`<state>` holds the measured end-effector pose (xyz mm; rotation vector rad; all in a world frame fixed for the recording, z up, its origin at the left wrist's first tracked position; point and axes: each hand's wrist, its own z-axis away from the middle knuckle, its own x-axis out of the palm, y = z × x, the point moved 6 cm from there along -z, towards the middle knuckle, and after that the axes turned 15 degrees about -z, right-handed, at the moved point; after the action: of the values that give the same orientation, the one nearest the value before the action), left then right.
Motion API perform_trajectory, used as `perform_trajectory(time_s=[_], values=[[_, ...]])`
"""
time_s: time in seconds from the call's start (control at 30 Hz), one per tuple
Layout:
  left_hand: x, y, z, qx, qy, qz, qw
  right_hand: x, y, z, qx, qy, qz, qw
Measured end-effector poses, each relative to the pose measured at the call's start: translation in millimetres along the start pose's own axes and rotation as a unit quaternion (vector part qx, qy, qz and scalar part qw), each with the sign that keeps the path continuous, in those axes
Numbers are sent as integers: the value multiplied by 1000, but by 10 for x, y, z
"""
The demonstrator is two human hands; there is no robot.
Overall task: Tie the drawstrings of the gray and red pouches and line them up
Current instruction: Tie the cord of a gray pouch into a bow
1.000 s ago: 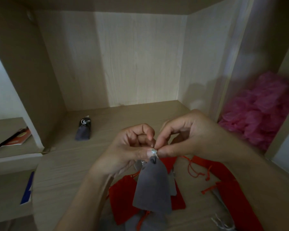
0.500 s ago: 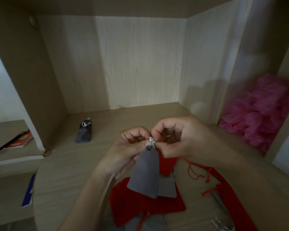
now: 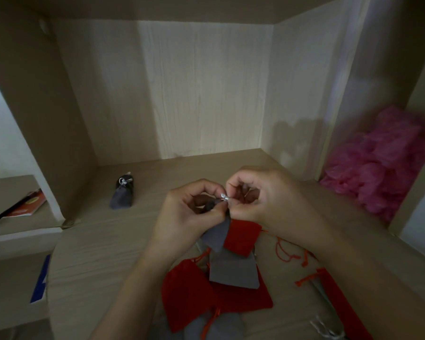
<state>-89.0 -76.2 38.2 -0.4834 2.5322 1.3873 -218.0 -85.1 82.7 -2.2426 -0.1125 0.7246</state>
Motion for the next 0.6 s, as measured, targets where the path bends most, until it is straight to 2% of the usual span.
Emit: perform_trajectory(time_s=[0.2,0.37,0.47,0.6], values=[[-84,103,16,56,103,-82,990,-43,31,5,-26,99,1,995],[-113,256,76,118,174,-212,954,-25,-25,16,-80,146,54,985],[-107,279,90,130,182,-257,940,5,-74,30,-127,163,127,970],[-97,304,96,143,178,-287,930,14,-94,57,-137,166,154,964]])
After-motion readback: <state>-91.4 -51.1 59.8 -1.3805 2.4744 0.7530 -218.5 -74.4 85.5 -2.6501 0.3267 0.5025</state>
